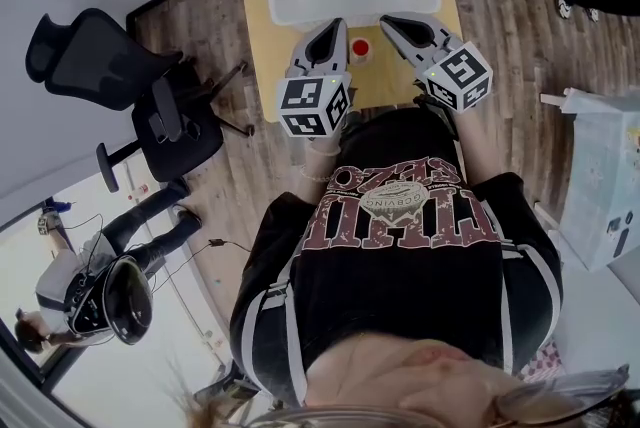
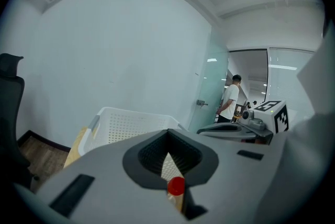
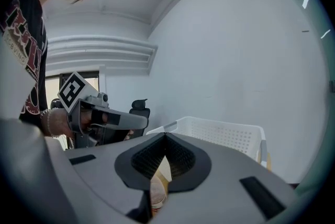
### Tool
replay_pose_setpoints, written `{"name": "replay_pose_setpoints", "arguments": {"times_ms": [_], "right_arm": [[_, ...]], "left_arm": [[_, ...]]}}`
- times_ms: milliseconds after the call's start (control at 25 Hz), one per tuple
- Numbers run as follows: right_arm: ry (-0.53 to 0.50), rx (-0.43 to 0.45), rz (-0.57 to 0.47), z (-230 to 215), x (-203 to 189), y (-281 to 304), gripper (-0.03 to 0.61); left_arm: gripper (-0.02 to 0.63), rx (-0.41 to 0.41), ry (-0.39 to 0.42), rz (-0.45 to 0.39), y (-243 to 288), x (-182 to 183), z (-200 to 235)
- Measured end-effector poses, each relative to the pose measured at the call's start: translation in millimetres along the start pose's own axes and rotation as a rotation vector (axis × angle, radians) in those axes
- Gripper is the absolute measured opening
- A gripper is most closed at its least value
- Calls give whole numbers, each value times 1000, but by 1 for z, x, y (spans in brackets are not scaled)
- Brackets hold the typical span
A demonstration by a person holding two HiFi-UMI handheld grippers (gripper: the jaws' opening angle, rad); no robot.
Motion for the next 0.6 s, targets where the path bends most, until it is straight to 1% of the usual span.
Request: {"name": "replay_pose_setpoints", "arguments": {"times_ms": [240,600], "right_arm": [[-2,-18,-4,-9,9,23,18],[-4,-31,-26,-9,15,51,18]], "left_arm": [[48,-29,-3,-3,12,10,12],[48,-68,2,-8,20,15,26]]}}
Point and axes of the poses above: the fingertips, and each gripper's own axes: y forward along the fingers, z to its left, x out of its top, the point moved 4 cm from there along -y, backward along the fingers, and after that the axes turned 13 degrees about -z, right-handed, at the moved point
